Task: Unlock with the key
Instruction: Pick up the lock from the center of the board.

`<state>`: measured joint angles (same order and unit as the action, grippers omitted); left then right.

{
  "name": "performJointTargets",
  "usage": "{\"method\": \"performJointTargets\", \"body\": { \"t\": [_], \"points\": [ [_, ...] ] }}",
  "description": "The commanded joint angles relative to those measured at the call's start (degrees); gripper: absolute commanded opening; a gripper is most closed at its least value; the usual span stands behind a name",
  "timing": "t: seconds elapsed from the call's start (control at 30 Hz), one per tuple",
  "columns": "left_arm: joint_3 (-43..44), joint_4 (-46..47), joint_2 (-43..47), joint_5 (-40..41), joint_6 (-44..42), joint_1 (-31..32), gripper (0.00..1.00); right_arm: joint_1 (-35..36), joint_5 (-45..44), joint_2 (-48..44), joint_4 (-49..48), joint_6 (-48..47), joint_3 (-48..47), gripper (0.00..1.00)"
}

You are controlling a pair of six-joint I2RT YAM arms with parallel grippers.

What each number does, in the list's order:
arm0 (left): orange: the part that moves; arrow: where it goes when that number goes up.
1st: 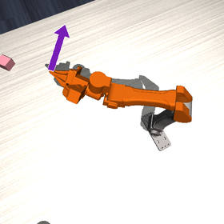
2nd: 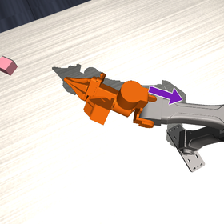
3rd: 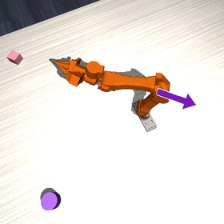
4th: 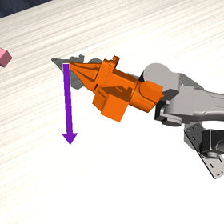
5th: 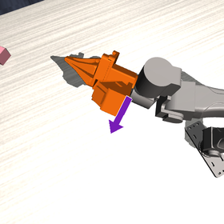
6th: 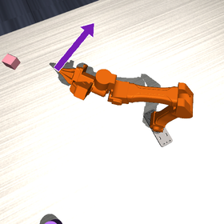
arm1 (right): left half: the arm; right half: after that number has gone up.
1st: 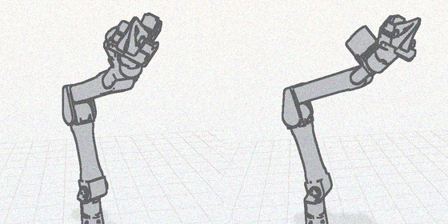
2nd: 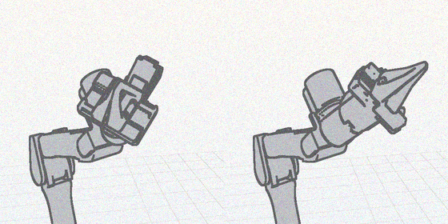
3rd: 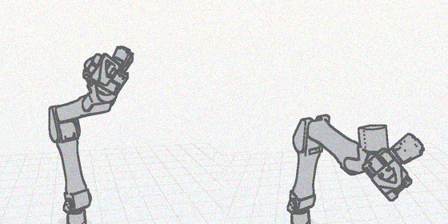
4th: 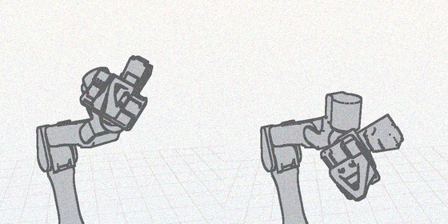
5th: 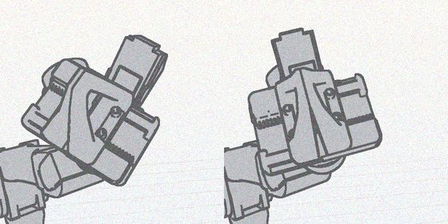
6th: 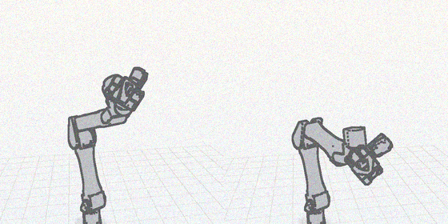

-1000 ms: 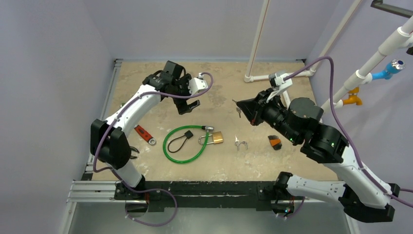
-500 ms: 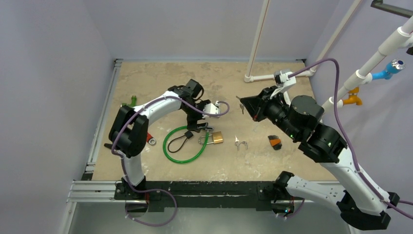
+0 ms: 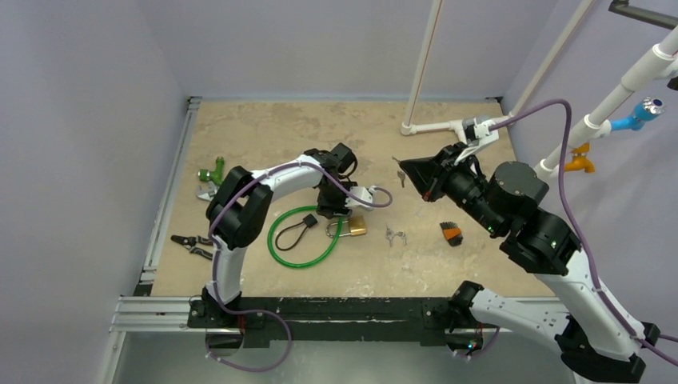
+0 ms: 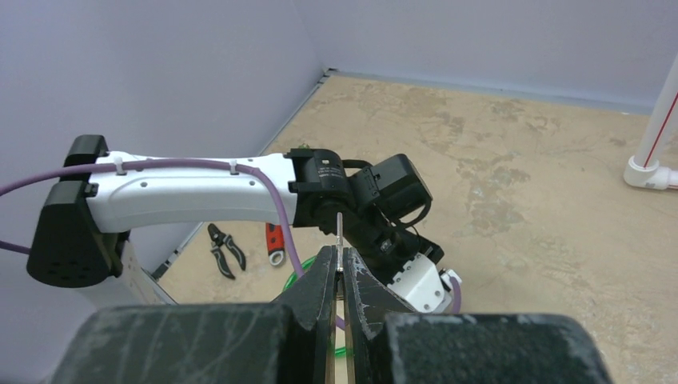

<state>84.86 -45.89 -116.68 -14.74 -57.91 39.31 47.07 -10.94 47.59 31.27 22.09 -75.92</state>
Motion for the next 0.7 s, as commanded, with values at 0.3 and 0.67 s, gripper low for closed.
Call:
{"method": "performJointTargets", "body": {
  "t": [0.3, 0.67],
  "points": [
    [0.7, 4.0, -2.2, 8.8, -0.9, 1.7, 0.00, -0.4, -0.3, -2.4, -0.5, 1.2, -2.9, 0.00],
    [3.9, -2.7, 17.1, 8.7, 6.6, 0.5, 0.00, -0.4, 0.2, 0.4, 0.4, -1.0, -7.6, 0.00]
  ]
}}
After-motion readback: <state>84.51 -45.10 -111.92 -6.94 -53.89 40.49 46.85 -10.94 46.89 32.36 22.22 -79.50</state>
